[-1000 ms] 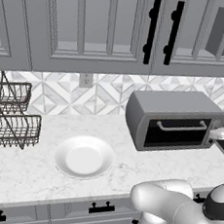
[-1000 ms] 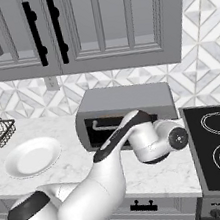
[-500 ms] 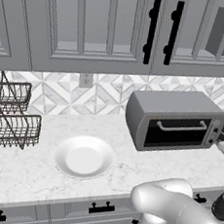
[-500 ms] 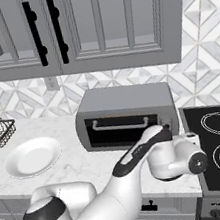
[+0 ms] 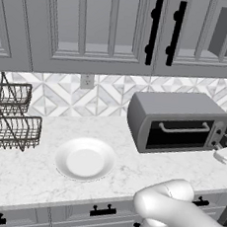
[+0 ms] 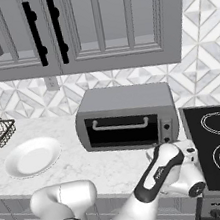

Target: Pick up the kebab skewer and baguette bread, and place them inside the toaster oven. Close the toaster oven door and start by setting the timer.

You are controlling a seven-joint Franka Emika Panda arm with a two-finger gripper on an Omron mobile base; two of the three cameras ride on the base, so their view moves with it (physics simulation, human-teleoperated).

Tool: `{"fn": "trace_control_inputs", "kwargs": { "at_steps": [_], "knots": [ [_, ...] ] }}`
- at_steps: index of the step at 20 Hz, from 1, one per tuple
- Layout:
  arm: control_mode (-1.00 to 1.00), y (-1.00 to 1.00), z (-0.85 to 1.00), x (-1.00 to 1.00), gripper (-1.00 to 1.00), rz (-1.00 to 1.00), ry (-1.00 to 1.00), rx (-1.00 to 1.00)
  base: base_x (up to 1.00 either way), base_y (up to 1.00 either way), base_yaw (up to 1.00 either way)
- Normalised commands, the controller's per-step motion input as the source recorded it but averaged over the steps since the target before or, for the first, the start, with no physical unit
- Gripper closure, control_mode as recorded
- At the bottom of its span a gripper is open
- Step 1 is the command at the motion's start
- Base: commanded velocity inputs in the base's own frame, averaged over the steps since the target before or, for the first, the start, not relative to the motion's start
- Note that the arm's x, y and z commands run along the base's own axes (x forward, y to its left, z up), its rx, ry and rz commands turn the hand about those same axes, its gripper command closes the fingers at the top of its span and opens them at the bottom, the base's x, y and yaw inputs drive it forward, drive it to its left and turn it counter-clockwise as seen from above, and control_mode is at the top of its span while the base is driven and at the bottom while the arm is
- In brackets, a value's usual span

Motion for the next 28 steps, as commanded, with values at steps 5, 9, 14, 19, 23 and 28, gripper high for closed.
{"fn": "trace_control_inputs", "kwargs": {
  "at_steps": [5,9,14,19,23,28],
  "knots": [
    [-1.00,-0.01,-0.03,0.14,-1.00,0.00,-0.10,0.08,0.00,0.00,0.00],
    [-1.00,-0.08,0.00,0.01,-1.00,-0.03,0.00,0.08,0.00,0.00,0.00],
    [-1.00,-0.03,-0.04,0.00,-1.00,-0.21,0.01,0.00,0.00,0.00,0.00],
    [-1.00,0.03,-0.29,0.02,-1.00,-0.14,0.00,-0.01,0.00,0.00,0.00],
    [-1.00,0.14,-0.30,0.23,-1.00,-0.05,0.00,0.00,0.00,0.00,0.00],
    [-1.00,-0.04,-0.05,0.30,-1.00,0.00,0.00,0.00,0.00,0.00,0.00]
  ]
}}
